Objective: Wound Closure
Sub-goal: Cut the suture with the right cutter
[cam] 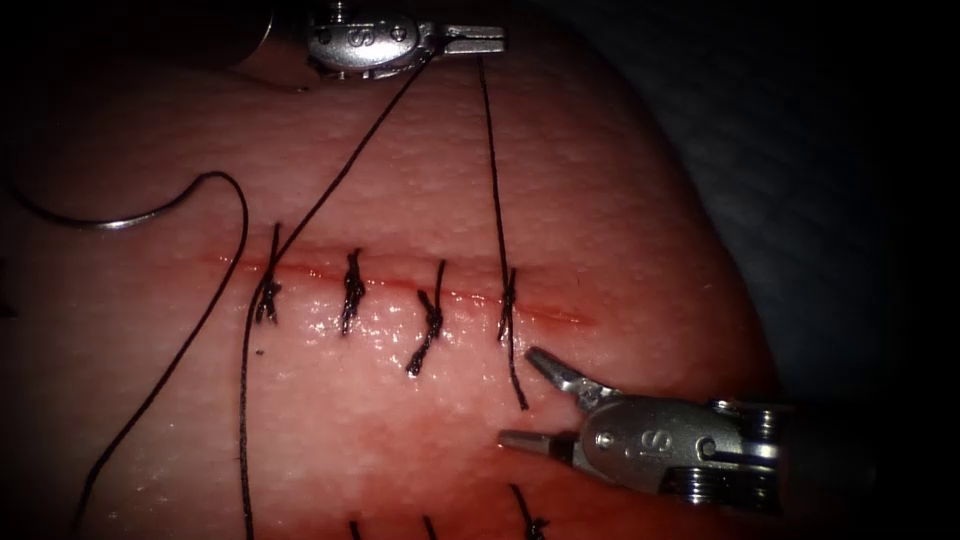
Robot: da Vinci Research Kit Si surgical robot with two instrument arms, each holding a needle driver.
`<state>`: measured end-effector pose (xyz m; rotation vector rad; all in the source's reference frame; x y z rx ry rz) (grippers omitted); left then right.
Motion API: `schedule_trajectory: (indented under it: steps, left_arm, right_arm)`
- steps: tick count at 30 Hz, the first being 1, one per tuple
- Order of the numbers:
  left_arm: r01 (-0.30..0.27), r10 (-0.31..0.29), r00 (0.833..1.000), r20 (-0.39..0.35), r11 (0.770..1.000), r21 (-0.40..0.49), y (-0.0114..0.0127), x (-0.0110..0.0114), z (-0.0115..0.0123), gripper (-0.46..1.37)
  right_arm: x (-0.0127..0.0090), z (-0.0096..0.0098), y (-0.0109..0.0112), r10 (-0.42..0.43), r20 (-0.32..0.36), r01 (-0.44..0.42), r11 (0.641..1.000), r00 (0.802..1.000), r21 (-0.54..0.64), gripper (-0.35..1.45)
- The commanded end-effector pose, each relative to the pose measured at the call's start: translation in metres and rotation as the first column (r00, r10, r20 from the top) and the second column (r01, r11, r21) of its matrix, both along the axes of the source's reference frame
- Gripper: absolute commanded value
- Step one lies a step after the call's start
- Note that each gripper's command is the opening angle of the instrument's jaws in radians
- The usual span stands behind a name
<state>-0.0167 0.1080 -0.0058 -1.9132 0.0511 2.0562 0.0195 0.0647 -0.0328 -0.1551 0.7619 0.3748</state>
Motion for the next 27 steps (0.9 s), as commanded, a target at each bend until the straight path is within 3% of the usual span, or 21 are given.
schedule_trajectory:
  steps: [1,13,27]
  left_arm:
    - [-0.011,0.011,1.000,0.006,1.000,0.008,-0.0001,0.0001,-0.0004,-0.35]
    - [-0.020,0.019,1.000,0.022,0.998,0.056,-0.0016,0.0009,-0.0031,-0.35]
    - [-0.015,0.011,0.999,0.037,0.996,0.091,-0.0011,0.0024,-0.0078,-0.35]
  right_arm:
    - [-0.0002,0.0000,0.0001,0.006,-0.013,-0.006,1.000,1.000,-0.001,1.39]
    - [-0.0019,0.0004,0.0017,0.111,-0.065,-0.107,0.992,0.992,0.072,1.31]
    - [-0.0033,0.0025,0.0039,0.213,-0.107,-0.197,0.970,0.971,0.145,1.28]
